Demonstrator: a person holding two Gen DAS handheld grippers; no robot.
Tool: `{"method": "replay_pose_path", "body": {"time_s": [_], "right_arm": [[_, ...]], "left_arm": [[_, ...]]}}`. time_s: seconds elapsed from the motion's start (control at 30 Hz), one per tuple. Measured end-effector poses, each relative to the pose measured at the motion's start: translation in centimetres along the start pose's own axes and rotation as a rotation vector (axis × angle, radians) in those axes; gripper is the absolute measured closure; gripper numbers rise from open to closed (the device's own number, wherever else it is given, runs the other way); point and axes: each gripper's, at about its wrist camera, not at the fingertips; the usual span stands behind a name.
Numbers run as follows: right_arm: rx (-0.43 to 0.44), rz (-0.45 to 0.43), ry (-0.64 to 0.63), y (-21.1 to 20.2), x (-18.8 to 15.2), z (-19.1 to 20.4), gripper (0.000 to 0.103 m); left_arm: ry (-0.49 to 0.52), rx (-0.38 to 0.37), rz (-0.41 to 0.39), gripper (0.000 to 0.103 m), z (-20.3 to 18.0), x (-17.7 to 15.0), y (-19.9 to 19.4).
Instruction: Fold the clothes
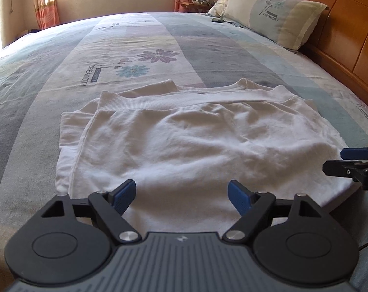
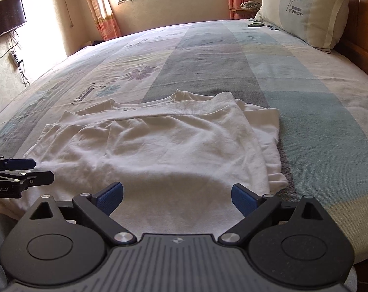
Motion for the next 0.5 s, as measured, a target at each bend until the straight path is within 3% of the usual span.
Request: {"method": "replay_pose_path", "body": {"time_s": [0.17, 0.27, 0.5], "right_arm": [[-0.028, 0.061, 0.015, 0.3, -2.2, -0.7, 0.005], [-0.009, 0.050, 0.014, -0.5, -2.8, -1.0, 0.005], [0.049, -0.102, -0.014, -1.3, 0.9, -1.1, 0.004]], "left_arm": [[-0.025, -0.007, 0.034, 0.020, 1.1, -1.6, -0.4], [-0.020, -0.002, 0.031, 0.020, 1.2, -1.5, -1.1], [-0.047, -0.027, -0.002, 0.020, 0.6, -0.5, -1.5]]}}
Point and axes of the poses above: each gripper's, at about its wrist camera, not at the fingertips, and y roughly the way its jaws point, z to its left, x to its top, and after that the axes turned 5 degrees about y, right-handed
